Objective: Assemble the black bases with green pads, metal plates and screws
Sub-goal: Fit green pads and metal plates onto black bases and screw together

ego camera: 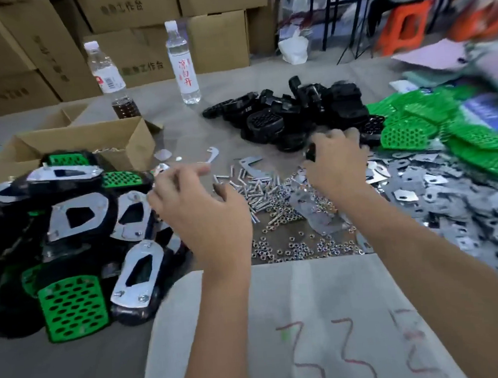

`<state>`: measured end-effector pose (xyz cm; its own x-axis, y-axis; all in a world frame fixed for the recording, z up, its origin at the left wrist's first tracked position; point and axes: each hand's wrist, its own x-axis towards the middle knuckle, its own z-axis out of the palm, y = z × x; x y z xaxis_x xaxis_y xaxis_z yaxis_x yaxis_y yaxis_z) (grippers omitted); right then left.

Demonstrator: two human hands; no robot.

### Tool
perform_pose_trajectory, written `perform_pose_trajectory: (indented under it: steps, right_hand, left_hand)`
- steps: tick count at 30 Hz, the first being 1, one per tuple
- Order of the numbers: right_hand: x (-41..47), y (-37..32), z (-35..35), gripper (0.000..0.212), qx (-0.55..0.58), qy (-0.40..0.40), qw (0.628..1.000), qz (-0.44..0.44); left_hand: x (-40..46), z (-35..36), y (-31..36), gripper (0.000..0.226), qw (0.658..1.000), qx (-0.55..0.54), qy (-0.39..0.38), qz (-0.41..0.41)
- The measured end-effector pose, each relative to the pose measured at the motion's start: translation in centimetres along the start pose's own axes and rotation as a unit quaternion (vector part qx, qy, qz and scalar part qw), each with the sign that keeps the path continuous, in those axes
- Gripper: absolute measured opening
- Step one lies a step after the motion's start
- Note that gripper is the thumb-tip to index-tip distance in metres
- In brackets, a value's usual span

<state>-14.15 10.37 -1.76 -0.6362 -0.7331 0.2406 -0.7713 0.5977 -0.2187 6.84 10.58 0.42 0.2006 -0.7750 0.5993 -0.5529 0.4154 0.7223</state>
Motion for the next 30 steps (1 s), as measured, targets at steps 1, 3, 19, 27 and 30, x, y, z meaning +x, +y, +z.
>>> perform_pose_trajectory:
  steps: [1,3,19,27,30]
  right_hand:
    - [0.6,1.1,-0.1,0.05,-0.021,-0.044,0.998,0.033]
    - [1.3,2.4,-0.2,0.06,-0.005,-0.087,0.995,0.054]
    - [3.0,15.7,-3.7,0.049,0.126,-0.003,0.992,0.005]
    - [2.9,16.0,-3.8,0.042,-0.104,0.04,0.994,0.004]
    - [0.4,14.8,-3.9,0.041,0.065,0.147,0.986,0.038]
  left_hand:
    - [-0.5,0.8,0.4,0.024,1.0,-0.014,-0.013,0.007]
    - [-1.7,2.8,1.5,0.021,0.996,-0.049,-0.067,0.014]
    - [-5.2,13.1,7.7,0.024,0.759,-0.239,-0.485,-0.362]
    - [-4.9,11.1,8.5,0.017,0.663,-0.376,-0.441,-0.473]
    - [-4.9,10.1,6.9,0.014,0.7,-0.362,-0.404,-0.464]
